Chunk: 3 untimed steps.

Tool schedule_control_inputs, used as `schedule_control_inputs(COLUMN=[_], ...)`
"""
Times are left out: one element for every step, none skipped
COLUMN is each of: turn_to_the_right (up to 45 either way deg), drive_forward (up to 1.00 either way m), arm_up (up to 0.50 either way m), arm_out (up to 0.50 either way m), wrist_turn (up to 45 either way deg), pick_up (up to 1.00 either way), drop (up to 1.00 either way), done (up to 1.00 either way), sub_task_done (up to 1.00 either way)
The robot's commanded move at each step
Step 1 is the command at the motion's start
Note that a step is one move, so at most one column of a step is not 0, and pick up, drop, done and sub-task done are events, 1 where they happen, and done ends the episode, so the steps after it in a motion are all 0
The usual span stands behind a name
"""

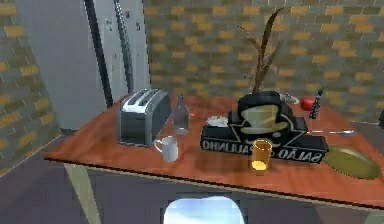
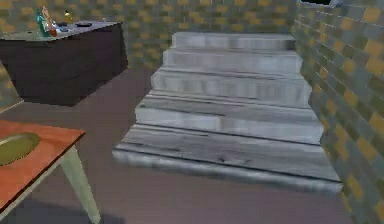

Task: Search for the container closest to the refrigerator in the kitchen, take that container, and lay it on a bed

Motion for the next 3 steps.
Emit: schedule_control_inputs(turn_to_the_right=[-45.0, -45.0, -45.0], drive_forward=[0.0, 0.0, 0.0], arm_up=[0.0, 0.0, 0.0], arm_out=[0.0, 0.0, 0.0], wrist_turn=[0.0, 0.0, 0.0], pick_up=[0.0, 0.0, 0.0], drop=[0.0, 0.0, 0.0], done=[0.0, 0.0, 0.0], sub_task_done=[0.0, 0.0, 0.0])
